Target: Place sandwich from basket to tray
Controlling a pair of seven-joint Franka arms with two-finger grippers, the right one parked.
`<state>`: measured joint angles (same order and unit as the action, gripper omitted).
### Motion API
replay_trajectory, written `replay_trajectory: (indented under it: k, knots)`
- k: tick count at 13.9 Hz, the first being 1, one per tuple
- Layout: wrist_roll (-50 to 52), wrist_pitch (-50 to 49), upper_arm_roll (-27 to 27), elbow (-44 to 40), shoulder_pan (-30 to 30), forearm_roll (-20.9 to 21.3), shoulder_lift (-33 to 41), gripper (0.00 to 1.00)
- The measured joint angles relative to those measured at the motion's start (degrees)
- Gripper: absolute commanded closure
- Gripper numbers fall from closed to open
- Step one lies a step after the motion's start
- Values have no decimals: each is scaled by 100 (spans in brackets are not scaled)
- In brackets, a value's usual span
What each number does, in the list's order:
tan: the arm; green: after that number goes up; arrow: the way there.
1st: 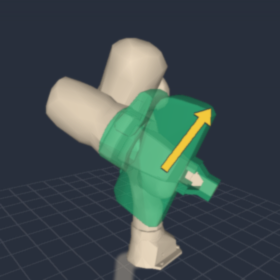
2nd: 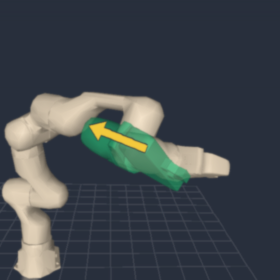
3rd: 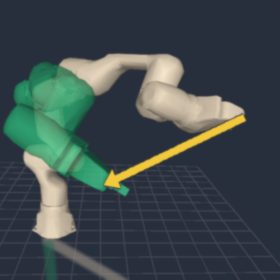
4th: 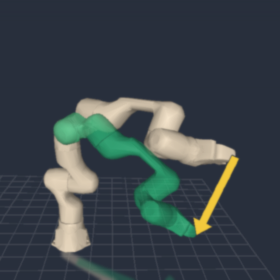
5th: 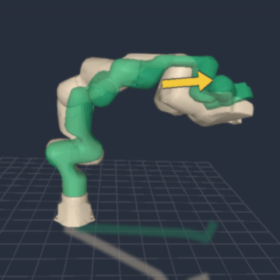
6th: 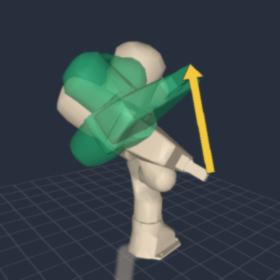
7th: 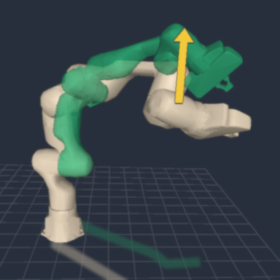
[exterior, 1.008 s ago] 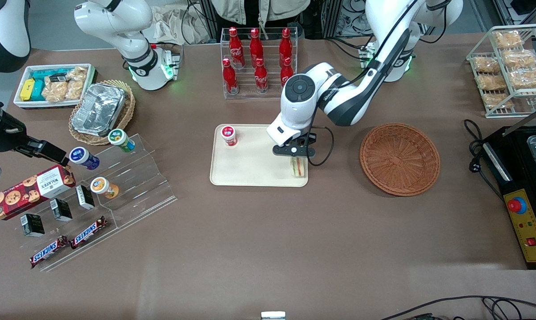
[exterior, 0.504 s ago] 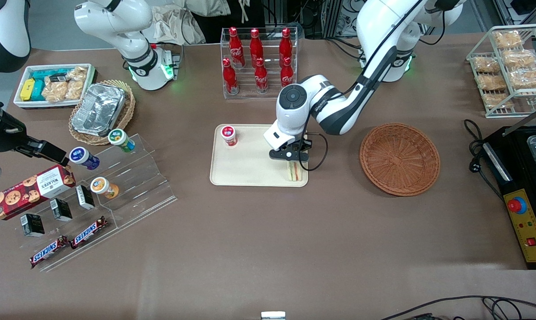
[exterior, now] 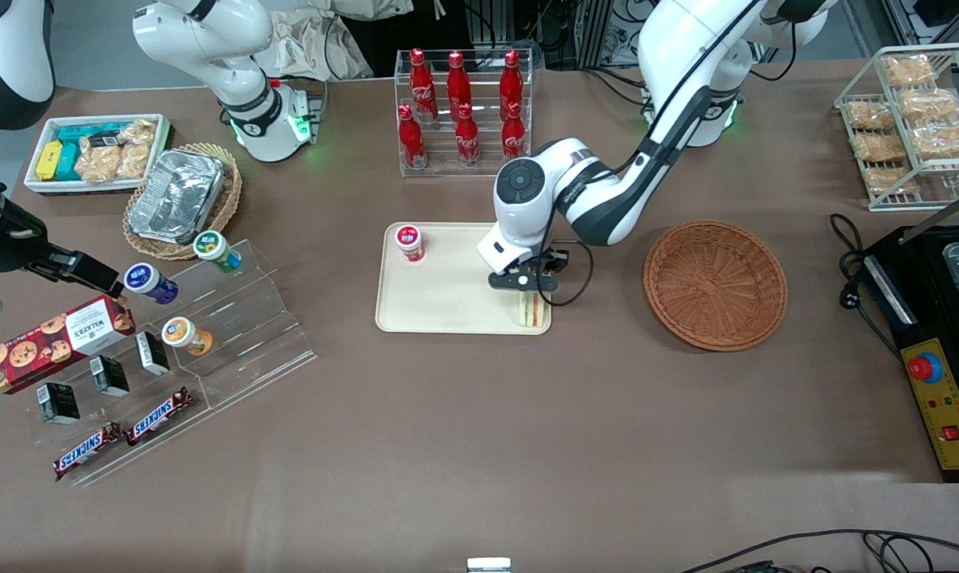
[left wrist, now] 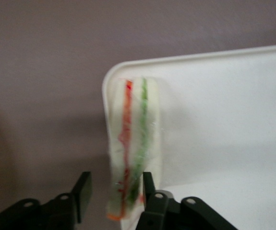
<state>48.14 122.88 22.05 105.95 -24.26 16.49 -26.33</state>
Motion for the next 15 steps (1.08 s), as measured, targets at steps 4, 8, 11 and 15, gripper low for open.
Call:
replay_trajectory:
  k: [4,8,11,15]
  knots:
    - [4,-1286,-22,-553,298,0,746,1]
    - [-251,-1771,-39,-597,1008,0,1577,1]
    - [-956,-2045,-52,-591,1625,-68,1847,1]
    - [-2346,-2448,-252,-594,2279,-602,2206,1]
